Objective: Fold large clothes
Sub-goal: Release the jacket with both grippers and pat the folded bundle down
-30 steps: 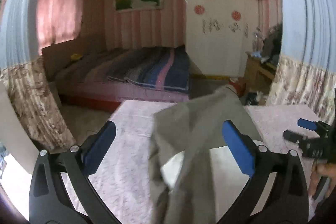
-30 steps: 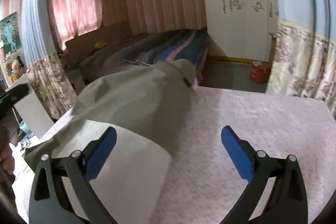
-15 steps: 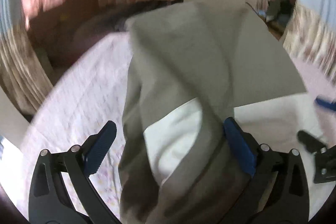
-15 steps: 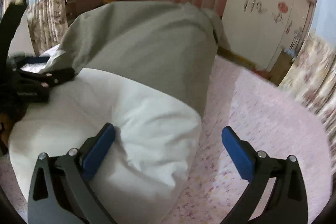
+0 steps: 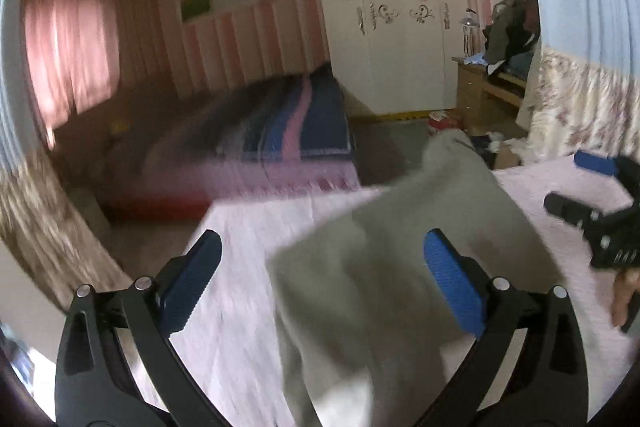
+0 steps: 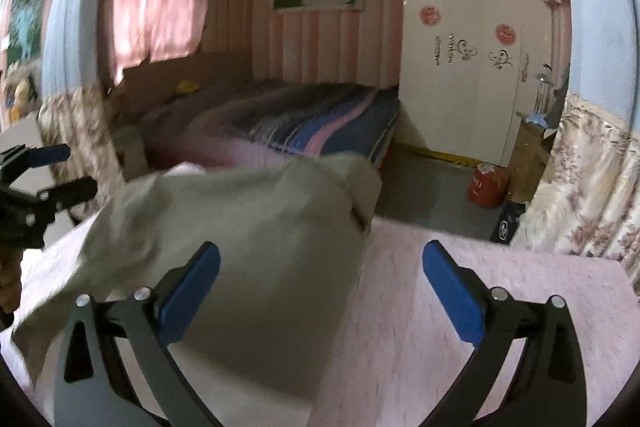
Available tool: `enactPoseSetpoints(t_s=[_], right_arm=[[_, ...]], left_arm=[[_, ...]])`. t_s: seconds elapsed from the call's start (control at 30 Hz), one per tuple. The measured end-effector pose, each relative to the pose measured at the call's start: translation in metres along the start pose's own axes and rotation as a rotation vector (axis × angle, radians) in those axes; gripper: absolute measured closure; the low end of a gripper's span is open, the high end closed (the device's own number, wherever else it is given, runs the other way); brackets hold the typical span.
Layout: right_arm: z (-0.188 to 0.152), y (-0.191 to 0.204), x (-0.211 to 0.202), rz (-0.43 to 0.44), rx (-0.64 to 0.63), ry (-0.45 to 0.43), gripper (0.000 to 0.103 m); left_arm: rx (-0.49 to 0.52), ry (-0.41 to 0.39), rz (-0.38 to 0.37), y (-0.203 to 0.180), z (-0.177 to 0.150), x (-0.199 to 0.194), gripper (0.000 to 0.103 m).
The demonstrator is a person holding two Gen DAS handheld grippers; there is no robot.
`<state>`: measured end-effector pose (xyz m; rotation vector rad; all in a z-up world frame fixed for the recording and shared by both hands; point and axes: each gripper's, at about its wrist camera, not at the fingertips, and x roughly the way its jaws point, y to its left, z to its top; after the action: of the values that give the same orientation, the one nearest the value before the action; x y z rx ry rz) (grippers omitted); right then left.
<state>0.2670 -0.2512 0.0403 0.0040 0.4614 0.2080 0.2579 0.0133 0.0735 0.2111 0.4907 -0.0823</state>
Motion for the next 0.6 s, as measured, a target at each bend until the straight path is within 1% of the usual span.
enactPoseSetpoints(t_s=[0.07,0.1,0.17,0.23,0.27,0.3,0.33,0.37,0.4,0.47,0.53,0.6], right_arm=[[0.001,-0.003,0.026,-0.009,0.009,0.025,0.002],[0.0,-0.002,0.037,-0.021,0.001,0.041,0.002],[-0.009,0.003,0.065,-0.056,-0.047,0.099,0.002],[-0.02,0.006,0.077,-0.068,-0.073,0.132,0.002],[-0.025,0.007,0.086,-0.081,-0.087,0.166,0.002],[-0.03,0.006,0.099,-0.08,-0.099,0.22,0.002],[-0.032,0.006,0.106,-0.076,-0.101,0.249,0.002],[-0.031,0.005,0.111,-0.073,-0.1,0.27,0.002],[-0.031,0.005,0.114,-0.077,-0.106,0.281,0.002],[-0.031,0.01,0.12,-0.092,-0.127,0.306,0.002],[-0.03,0.012,0.117,-0.096,-0.129,0.287,0.002],[-0.029,0.009,0.111,-0.074,-0.111,0.261,0.002]], left_arm=[[0.025,0.016,0.011,-0.004,0.003,0.026,0.003],[0.028,0.043,0.015,-0.006,0.001,0.042,0.003],[0.029,0.081,0.025,-0.008,-0.006,0.065,0.003],[0.031,0.134,0.054,-0.01,-0.018,0.086,0.003],[0.032,0.171,0.08,-0.012,-0.027,0.098,0.003],[0.024,0.199,0.076,-0.012,-0.032,0.106,0.003],[0.002,0.225,0.066,-0.011,-0.038,0.112,0.003],[-0.033,0.239,0.07,-0.007,-0.041,0.117,0.003],[-0.045,0.24,0.084,-0.005,-0.043,0.117,0.003],[-0.039,0.239,0.114,-0.006,-0.044,0.117,0.003],[-0.019,0.235,0.138,-0.006,-0.047,0.116,0.003],[-0.02,0.236,0.135,-0.005,-0.048,0.112,0.003]])
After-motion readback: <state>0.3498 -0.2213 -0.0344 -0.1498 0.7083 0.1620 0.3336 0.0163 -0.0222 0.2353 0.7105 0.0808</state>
